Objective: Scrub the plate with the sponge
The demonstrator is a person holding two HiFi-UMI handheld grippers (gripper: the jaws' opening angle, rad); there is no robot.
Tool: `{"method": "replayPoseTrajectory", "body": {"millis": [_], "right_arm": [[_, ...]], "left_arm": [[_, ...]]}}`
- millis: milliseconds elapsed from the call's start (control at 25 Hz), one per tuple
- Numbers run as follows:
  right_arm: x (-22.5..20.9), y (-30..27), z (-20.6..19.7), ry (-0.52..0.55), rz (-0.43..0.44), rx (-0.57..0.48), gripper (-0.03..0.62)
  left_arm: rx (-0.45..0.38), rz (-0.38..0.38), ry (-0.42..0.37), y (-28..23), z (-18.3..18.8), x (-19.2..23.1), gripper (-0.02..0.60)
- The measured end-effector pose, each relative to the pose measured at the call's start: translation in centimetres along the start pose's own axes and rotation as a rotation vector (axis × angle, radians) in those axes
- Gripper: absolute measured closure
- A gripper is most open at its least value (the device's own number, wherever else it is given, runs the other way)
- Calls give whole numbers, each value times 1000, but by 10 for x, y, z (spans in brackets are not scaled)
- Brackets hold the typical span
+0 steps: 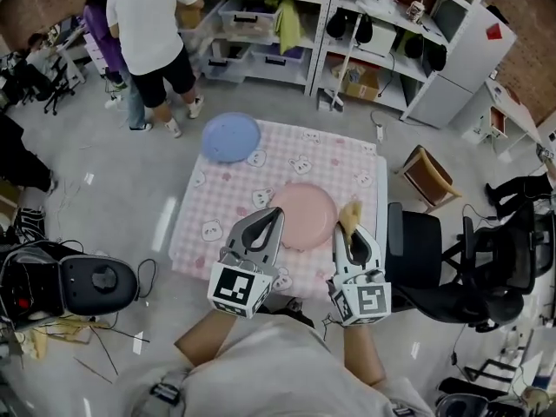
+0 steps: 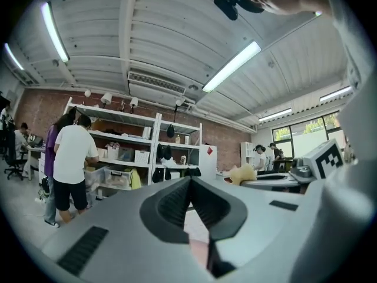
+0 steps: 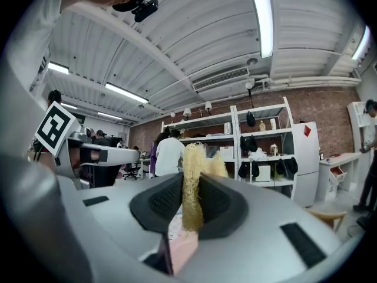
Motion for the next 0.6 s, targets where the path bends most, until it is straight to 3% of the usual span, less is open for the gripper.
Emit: {"method": "replayPoseTrajectory", "body": {"millis": [600], "right_arm": [[10, -5, 12, 29, -11, -28, 528]], "left_arm": [[-31, 8, 18, 10, 4, 12, 571]]}}
Point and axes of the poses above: the fingertips, and each gripper's own axes: y backward along the fingers, x to its left, z out of its top, the point moved 4 cm from there along y, backward along the fingers, and after that the axes turned 6 degrees about -z, right-handed, at the moved point
